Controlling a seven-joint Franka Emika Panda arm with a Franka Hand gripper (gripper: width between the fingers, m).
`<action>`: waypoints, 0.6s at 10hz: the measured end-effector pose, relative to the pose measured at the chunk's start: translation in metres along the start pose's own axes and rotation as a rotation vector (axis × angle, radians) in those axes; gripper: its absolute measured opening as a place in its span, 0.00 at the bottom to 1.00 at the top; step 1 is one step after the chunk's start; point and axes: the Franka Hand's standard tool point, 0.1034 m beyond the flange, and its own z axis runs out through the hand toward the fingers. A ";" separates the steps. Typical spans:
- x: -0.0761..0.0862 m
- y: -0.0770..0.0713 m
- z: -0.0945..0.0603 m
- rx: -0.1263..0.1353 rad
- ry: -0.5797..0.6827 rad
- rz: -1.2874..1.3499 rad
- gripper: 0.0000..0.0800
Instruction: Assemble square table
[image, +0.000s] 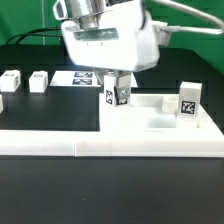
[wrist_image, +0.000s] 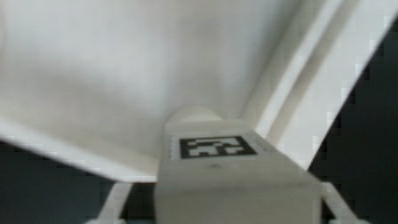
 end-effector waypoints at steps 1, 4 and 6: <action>0.001 -0.002 0.000 0.018 -0.017 0.102 0.36; 0.002 -0.004 0.001 0.035 -0.019 0.294 0.36; 0.001 -0.004 0.001 0.035 -0.019 0.278 0.36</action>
Offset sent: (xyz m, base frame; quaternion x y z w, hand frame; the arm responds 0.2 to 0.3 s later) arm 0.0052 -0.0062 -0.0039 0.0155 0.0401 0.1667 0.9851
